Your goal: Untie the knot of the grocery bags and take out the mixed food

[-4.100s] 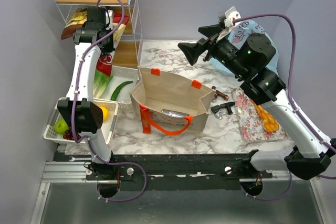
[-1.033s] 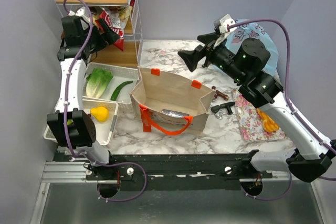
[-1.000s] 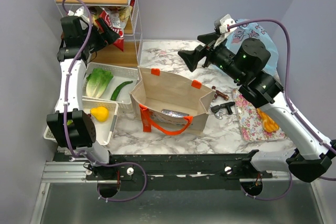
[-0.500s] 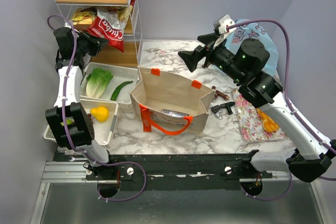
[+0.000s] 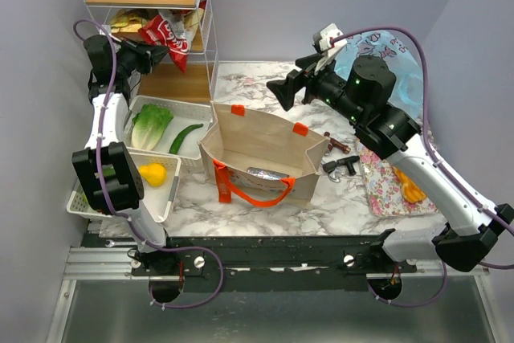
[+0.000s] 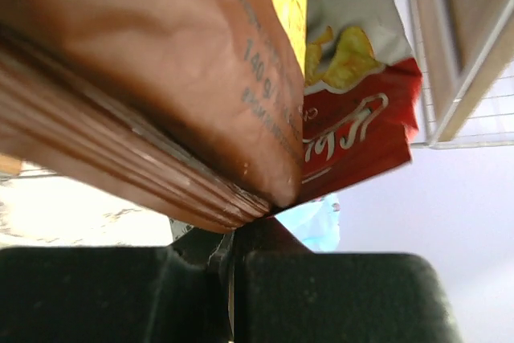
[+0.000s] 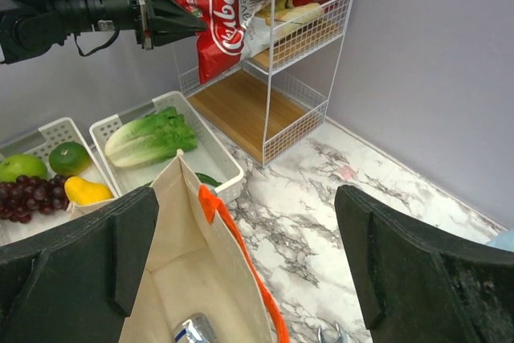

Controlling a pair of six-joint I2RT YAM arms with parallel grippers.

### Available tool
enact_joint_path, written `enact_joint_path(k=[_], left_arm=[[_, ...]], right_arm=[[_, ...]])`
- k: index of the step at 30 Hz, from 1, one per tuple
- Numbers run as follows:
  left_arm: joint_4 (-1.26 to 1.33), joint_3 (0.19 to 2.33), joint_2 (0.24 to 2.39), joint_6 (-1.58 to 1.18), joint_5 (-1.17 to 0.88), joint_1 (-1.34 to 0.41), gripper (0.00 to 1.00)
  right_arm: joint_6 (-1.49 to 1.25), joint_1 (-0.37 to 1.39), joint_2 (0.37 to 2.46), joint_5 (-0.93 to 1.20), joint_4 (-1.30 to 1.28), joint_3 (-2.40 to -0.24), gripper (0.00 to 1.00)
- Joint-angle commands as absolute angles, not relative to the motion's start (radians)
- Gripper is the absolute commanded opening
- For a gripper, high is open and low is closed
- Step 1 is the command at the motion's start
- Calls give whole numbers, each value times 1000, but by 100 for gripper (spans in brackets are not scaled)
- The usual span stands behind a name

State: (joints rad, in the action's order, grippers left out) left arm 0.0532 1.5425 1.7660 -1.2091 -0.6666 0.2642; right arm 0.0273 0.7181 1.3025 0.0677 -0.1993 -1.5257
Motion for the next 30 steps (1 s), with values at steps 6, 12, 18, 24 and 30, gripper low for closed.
enact_joint_path(k=[6,12,18,24,30], left_arm=[[169,1449,1727,-1346,-703,278,65],[65,1410,1634,-1251,-787,351,98],[-100,1287,1415,-1033,-777,383,98],[-429,1313,1248,-513,-788,368,98],[-518,1199,984,4,-942,252,99]], right_arm=[[37,715,1339,108,-222,-1574,99],[110,715,1321,85,-262,-1512,100],[157,715,1381,56,-458,-1528,100],[202,715,1472,93,-660,-1581,100],[261,714,1482,73,-695,-1497,99]])
